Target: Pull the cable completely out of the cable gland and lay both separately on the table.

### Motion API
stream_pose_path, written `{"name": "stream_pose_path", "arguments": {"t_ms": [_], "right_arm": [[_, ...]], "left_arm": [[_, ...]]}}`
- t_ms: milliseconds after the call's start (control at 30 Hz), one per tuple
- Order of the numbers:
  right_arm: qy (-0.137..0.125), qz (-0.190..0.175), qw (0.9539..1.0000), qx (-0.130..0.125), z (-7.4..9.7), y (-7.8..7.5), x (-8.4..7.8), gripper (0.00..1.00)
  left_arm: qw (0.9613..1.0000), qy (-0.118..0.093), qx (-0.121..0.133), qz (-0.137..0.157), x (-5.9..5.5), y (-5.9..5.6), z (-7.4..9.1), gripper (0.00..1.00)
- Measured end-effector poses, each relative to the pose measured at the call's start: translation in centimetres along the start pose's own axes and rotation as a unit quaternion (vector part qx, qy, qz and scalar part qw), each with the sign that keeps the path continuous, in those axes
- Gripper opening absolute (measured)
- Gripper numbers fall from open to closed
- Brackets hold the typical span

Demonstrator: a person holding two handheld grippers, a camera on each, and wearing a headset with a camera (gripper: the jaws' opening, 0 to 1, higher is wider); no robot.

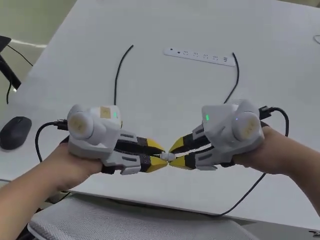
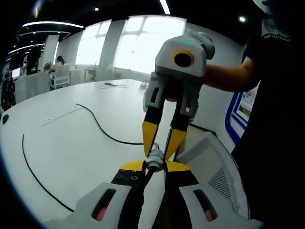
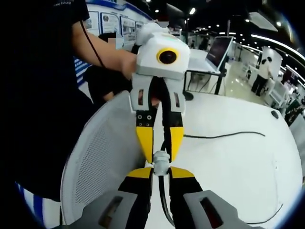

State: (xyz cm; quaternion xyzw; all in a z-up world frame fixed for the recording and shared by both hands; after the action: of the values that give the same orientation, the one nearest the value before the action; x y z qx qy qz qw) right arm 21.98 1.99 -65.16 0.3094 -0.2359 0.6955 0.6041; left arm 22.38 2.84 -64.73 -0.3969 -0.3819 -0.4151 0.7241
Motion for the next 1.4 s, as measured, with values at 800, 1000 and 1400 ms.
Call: {"name": "stream_pose_path", "arguments": {"t_ms": [800,1000,1400], "right_arm": [[-0.137,-0.305,0.9287,0.161,1.5,-0.2,1.3,0.11],[-0.142,-0.340,0.9093,0.193,1.4,0.1,1.2,0.09],[-0.141,-0.336,0.9096,0.199,1.6,0.4,1.1,0.07]], "left_arm": [[0.9981,0.006,0.003,-0.061,1.3,-0.5,0.4,0.14],[0.9972,0.008,-0.001,-0.074,1.4,-0.4,0.5,0.14],[0.9960,0.017,-0.002,-0.087,1.4,-0.6,0.1,0.14]]}}
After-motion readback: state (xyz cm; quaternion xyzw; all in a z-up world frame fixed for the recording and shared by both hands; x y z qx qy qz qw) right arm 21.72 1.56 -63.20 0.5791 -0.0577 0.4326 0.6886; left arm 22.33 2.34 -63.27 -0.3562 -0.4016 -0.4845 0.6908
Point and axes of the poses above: the centre of the closed fingertips' face, and the gripper's own axes: z roughly backward along the fingers, y roughly to its left, x roughly out of its top, the point moved 1 cm from there along z, roughly backward along the fingers, and after that the axes turned 1 degree about -x, right-handed, at the moved point
